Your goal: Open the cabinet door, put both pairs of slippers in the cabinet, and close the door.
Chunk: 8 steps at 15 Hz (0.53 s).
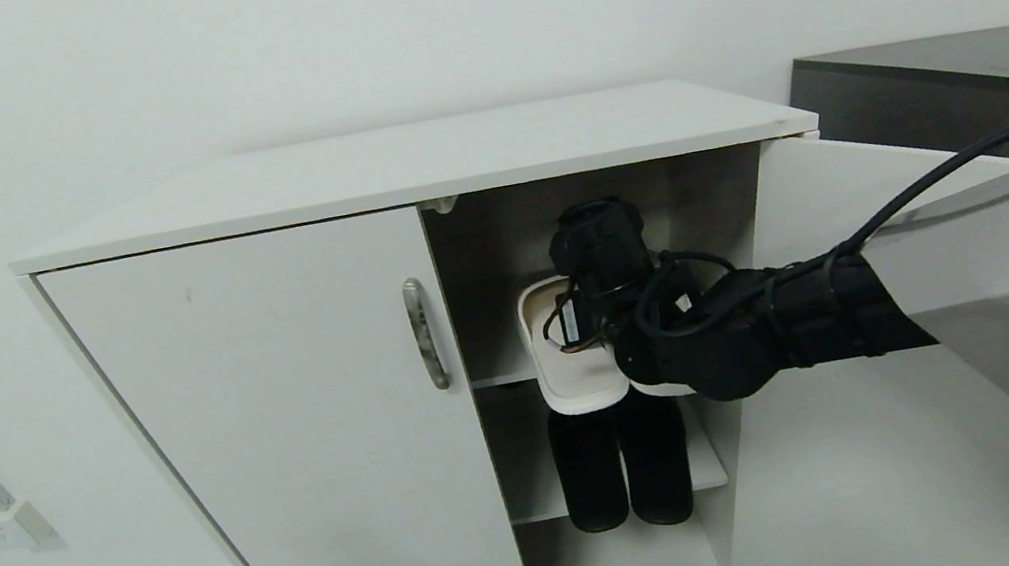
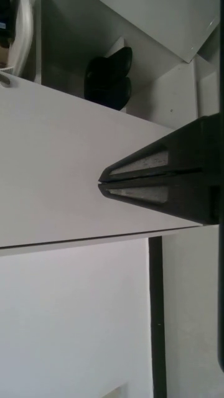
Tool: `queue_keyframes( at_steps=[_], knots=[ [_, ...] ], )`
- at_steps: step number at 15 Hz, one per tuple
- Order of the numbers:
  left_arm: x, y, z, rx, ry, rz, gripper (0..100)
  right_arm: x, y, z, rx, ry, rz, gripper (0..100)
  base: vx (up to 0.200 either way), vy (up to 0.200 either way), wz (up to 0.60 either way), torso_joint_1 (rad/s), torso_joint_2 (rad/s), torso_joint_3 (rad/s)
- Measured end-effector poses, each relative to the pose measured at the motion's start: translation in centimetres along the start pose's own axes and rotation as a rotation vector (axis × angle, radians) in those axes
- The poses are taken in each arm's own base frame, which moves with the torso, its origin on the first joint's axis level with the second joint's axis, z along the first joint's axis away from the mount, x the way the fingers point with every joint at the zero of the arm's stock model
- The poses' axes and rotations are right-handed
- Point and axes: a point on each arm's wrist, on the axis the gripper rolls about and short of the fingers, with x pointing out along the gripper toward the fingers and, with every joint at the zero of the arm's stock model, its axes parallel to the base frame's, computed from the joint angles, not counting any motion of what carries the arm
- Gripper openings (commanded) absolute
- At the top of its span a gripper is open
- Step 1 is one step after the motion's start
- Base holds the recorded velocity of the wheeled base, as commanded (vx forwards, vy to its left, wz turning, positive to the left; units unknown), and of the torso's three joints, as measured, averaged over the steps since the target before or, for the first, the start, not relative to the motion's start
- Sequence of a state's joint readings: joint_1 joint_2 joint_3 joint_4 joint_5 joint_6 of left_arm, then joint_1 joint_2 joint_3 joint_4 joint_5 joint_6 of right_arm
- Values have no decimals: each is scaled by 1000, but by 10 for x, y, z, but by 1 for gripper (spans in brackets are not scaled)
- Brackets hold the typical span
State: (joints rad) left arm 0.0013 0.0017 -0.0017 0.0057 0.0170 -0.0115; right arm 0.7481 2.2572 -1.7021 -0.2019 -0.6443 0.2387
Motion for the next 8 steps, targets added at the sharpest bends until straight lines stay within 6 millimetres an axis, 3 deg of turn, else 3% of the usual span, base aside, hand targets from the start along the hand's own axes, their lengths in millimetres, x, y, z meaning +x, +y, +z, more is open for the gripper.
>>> queue_keyframes(
  at_steps=[8],
  knots=[
    [0,0,0,-2,0,0,0,25,5,7,27,-50,-14,0,0,0,0,0,0,0]
  ],
)
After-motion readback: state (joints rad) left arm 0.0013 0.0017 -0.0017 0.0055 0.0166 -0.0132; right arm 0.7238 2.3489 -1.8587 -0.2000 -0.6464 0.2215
